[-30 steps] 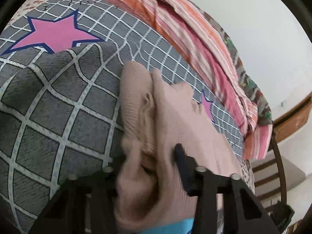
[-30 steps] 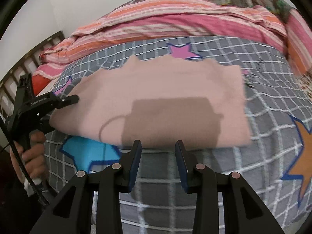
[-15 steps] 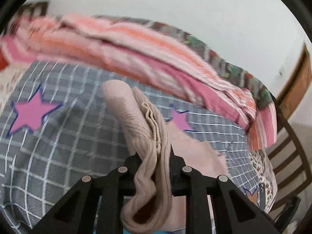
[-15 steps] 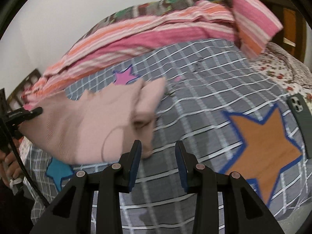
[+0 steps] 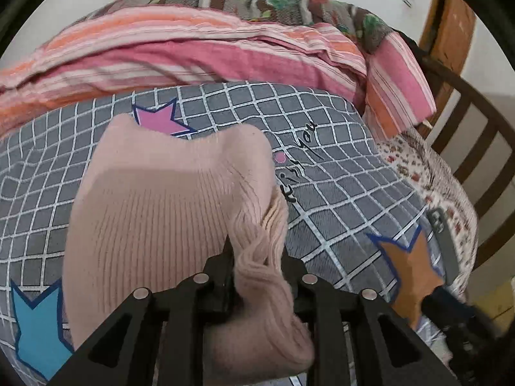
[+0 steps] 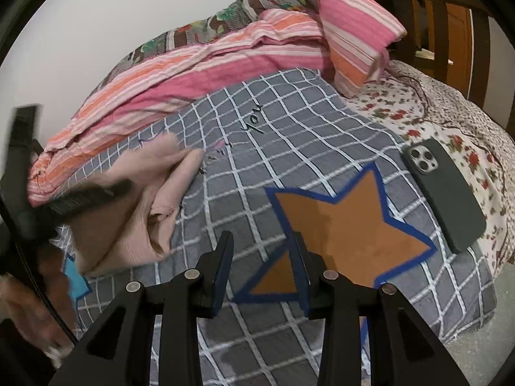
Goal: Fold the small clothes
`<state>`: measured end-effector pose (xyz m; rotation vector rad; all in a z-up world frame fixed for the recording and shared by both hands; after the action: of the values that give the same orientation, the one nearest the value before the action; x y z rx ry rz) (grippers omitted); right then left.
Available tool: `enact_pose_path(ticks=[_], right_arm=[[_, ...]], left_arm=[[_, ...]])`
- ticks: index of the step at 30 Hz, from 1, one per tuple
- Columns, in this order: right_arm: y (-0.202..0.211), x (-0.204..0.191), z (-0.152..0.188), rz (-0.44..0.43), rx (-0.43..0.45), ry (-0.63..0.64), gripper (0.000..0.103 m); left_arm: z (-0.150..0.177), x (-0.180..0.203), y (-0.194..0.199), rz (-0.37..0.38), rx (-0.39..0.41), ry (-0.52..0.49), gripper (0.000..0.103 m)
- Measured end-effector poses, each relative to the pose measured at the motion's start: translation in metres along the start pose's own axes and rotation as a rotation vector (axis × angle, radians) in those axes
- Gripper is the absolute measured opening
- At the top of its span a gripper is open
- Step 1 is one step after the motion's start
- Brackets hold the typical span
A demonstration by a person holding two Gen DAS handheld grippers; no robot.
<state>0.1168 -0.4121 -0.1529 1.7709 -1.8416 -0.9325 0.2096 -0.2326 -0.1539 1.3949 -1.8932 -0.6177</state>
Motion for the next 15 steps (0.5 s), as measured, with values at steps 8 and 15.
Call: enact_pose_path(ticks=[8, 15], right_arm=[[0.006, -0.02, -0.015, -0.074, 0.028, 0.043, 0.043], [0.0, -0.097, -0.058, -0.292, 0.088, 0.078, 0.053]], left_arm=[[-0.021, -0.027, 0.069, 0.285, 0.043, 0.036, 0.057], [-0.012, -0.104, 0.087, 0.182, 0.064, 0.088, 0.059]])
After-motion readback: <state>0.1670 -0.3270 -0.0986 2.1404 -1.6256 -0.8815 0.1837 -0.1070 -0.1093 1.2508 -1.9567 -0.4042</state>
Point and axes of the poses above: each gripper's, at about its wrist camera, not at the fingertips, and y roughly against the way its jaws point, x to its right, z to its underside, the point moved 8 cm from there along -y, roughly the way its jaws point, and after that the axes turned 6 degrees about y, right-handed, at the moved point
